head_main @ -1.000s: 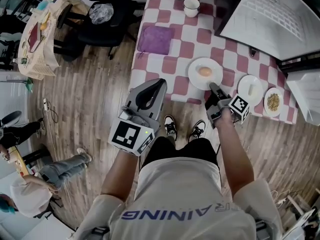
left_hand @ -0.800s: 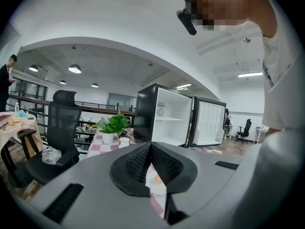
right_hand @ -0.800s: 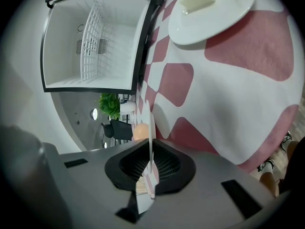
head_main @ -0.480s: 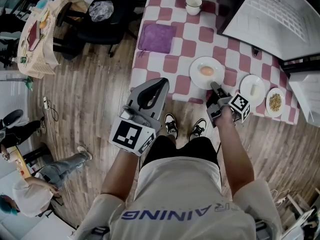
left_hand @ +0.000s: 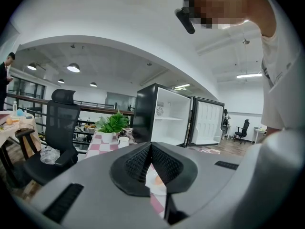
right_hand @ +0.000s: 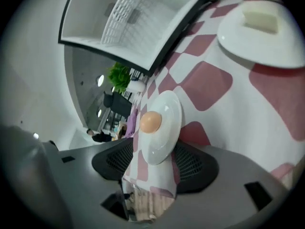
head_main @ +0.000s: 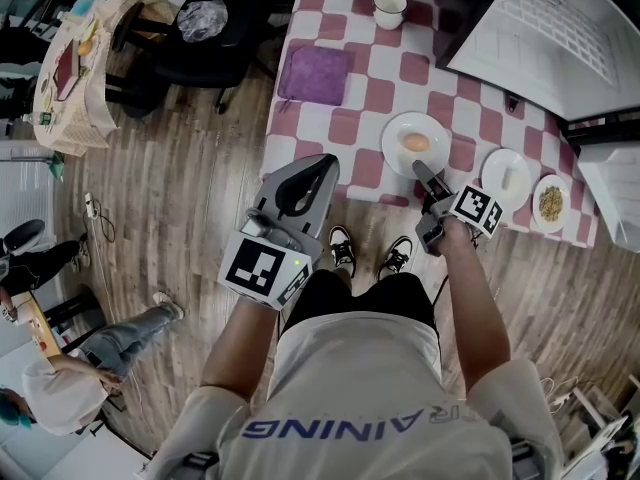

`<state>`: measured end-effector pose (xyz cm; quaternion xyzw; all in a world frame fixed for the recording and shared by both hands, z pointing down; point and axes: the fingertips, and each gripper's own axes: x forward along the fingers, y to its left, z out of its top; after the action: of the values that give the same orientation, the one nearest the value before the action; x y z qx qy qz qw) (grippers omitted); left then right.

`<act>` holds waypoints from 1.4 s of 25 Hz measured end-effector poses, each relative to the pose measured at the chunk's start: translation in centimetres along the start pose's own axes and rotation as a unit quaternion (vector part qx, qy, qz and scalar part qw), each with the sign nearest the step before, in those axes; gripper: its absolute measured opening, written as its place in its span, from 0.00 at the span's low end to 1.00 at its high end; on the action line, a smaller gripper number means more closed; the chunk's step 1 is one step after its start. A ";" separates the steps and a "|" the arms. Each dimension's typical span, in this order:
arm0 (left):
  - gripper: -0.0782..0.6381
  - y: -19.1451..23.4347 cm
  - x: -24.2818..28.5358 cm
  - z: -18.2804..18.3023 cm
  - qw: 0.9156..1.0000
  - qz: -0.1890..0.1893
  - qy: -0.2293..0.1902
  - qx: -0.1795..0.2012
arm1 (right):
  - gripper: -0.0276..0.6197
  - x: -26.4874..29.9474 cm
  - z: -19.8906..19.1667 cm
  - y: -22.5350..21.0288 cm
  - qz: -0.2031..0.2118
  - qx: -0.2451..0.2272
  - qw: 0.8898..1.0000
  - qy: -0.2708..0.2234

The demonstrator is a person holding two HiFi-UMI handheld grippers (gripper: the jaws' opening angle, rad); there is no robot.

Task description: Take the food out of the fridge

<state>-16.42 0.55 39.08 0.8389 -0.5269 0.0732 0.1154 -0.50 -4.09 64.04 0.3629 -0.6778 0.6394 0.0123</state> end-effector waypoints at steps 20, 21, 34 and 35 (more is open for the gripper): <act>0.12 0.3 -0.9 0.2 1.000 0.000 -0.007 -0.010 | 0.57 -0.4 -3.3 -0.6 -0.116 -0.424 0.886 0.144; 0.12 0.3 -1.0 0.1 1.000 0.000 -0.008 -0.012 | 0.57 -0.5 -3.4 -0.8 -0.119 -0.430 0.883 0.147; 0.12 -0.1 -1.1 0.2 1.000 -0.004 -0.005 -0.004 | 0.57 -3.6 -2.2 -0.6 -0.130 -0.417 0.893 0.113; 0.12 -0.3 -1.0 0.5 1.000 -0.007 -0.008 0.000 | 0.57 -4.1 -1.8 0.1 -0.126 -0.423 0.891 0.102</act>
<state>-16.57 1.42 38.36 0.8429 -0.5221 0.0657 0.1118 1.65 -0.57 62.34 0.3381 -0.8278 0.3188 0.3144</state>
